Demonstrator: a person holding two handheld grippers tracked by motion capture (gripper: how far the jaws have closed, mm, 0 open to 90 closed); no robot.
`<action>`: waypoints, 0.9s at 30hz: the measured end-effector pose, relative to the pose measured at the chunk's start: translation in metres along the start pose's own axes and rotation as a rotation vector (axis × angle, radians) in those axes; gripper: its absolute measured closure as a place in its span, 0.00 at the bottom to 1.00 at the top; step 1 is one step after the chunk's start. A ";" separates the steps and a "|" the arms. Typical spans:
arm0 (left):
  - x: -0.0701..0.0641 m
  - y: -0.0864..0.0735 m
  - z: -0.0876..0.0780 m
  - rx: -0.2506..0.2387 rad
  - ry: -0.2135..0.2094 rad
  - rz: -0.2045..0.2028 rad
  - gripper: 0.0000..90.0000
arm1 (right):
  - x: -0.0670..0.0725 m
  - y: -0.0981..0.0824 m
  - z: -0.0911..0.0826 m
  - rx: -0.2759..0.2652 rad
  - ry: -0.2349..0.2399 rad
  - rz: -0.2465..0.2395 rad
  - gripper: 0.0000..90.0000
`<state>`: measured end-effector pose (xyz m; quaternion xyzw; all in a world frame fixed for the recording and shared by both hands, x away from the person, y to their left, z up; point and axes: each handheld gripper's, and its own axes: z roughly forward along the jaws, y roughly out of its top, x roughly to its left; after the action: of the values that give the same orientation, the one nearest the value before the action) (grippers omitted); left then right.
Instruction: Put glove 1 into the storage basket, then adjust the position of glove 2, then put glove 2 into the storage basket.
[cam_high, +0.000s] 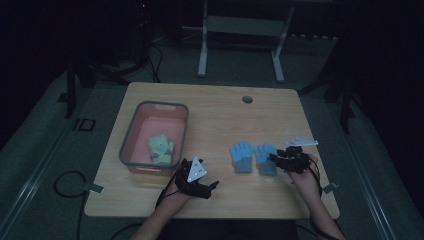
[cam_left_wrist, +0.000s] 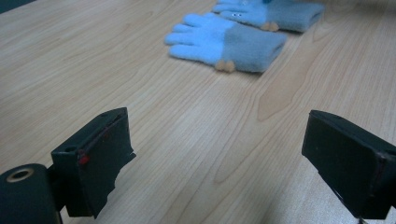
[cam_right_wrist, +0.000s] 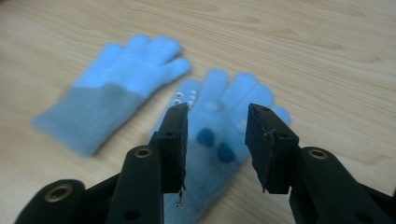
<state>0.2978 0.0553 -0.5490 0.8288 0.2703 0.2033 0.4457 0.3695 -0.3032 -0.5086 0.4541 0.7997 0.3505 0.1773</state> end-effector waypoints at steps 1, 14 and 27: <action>0.000 0.000 0.000 0.000 0.000 0.000 0.09 | 0.000 0.000 0.000 0.000 0.000 0.000 0.65; 0.000 0.000 0.000 0.001 0.001 -0.001 0.09 | -0.012 0.002 -0.005 -0.013 0.101 -0.100 0.65; -0.001 0.000 0.001 0.003 -0.010 0.005 0.09 | -0.015 0.006 0.010 0.004 0.173 -0.179 0.64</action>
<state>0.2977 0.0539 -0.5499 0.8313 0.2663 0.1997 0.4451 0.3872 -0.3101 -0.5120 0.3494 0.8500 0.3697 0.1371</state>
